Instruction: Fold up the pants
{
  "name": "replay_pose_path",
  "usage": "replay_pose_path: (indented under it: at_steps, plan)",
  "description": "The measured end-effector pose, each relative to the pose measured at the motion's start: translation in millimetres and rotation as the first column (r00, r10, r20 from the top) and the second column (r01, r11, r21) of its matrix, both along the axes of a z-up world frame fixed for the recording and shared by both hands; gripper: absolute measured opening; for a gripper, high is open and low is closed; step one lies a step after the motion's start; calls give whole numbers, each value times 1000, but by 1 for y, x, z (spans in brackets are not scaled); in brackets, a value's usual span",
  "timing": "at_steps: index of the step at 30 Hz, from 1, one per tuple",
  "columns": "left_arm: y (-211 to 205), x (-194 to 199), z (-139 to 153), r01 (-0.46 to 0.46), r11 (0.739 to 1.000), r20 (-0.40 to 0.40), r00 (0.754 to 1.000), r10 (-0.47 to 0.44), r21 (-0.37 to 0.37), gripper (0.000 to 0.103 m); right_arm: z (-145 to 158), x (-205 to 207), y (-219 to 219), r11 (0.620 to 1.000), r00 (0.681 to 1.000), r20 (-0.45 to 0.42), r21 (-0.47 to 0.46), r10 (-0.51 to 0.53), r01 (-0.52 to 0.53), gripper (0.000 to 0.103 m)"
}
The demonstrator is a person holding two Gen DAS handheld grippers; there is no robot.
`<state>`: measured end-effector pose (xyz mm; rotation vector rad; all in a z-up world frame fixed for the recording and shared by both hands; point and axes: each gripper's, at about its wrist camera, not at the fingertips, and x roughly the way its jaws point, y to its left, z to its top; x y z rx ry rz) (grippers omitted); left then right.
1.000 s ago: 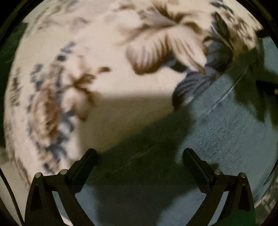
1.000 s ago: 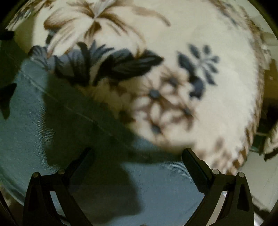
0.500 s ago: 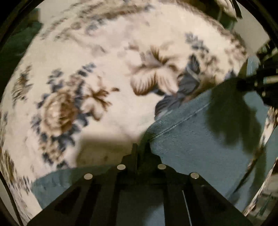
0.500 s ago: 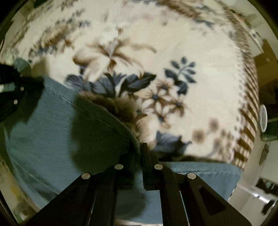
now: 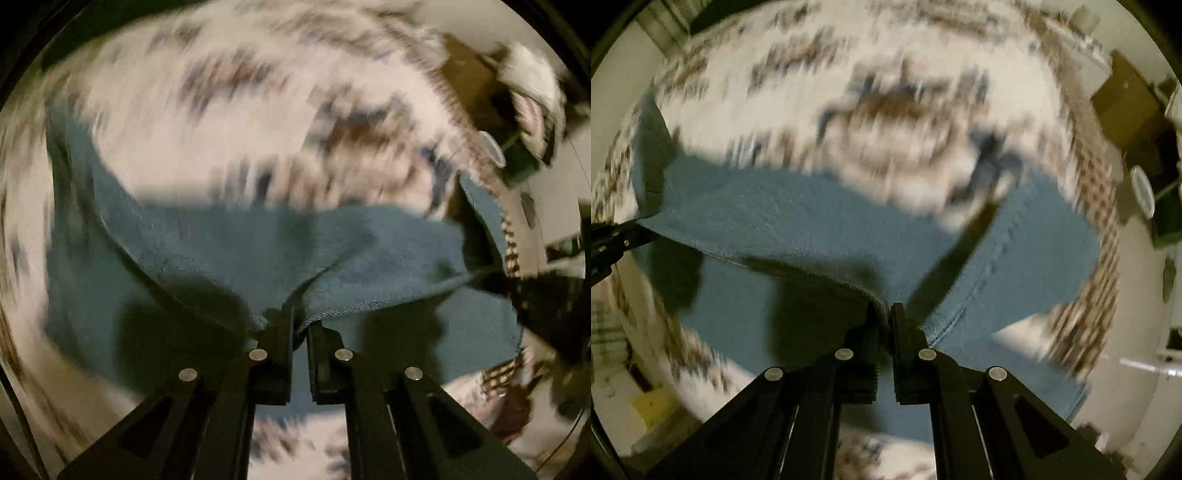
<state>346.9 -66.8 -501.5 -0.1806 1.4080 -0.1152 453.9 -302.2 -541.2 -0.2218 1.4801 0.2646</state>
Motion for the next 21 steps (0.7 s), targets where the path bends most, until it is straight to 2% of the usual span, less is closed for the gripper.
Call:
replay_pose_path:
  at_steps: [2, 4, 7, 9, 11, 12, 13, 14, 15, 16, 17, 18, 21]
  plan:
    - [5, -32, -50, -69, 998, -98, 993, 69, -2, 4, -33, -35, 1, 999, 996, -76, -6, -39, 39, 6]
    - [6, -44, -88, -94, 996, -139, 986, 95, 11, 4, -57, -55, 6, 999, 994, -100, -34, -46, 42, 7]
    - [5, -41, -116, -103, 995, -152, 983, 105, 17, 8, -88, -69, 7, 995, 986, -139, -60, -93, 85, 12]
    - [7, -41, -111, -127, 992, -162, 979, 125, -2, 9, -96, -70, 3, 991, 978, -162, -46, -129, 123, 18]
    - [9, -46, -96, -128, 991, -159, 980, 121, -36, 11, -87, -69, -6, 982, 964, -195, 20, -181, 188, 37]
    - [10, -51, -86, -131, 990, -157, 980, 121, -53, 13, -80, -69, -11, 974, 957, -209, 65, -200, 218, 56]
    - [11, -56, -74, -129, 989, -149, 982, 117, -68, 13, -71, -70, -15, 963, 951, -220, 106, -219, 247, 63]
    - [9, -59, -64, -120, 990, -137, 984, 110, -69, 17, -59, -71, -19, 951, 943, -223, 134, -245, 279, 63]
    - [7, -61, -56, -106, 993, -127, 987, 98, -59, 37, -40, -72, -25, 933, 934, -222, 163, -281, 319, 67]
    - [3, -58, -43, -83, 996, -114, 990, 81, -19, 54, -30, -72, -29, 922, 926, -221, 177, -305, 345, 81]
    - [5, -60, -39, -80, 997, -99, 992, 80, 11, 91, -17, -70, -35, 900, 913, -217, 197, -346, 388, 89]
    - [4, -58, -33, -83, 996, -74, 994, 85, 28, 100, -2, -65, -42, 877, 898, -196, 214, -393, 430, 95]
    - [16, -39, -25, -118, 989, 19, 993, 116, 91, 100, 24, -36, -65, 842, 869, -112, 215, -482, 495, 95]
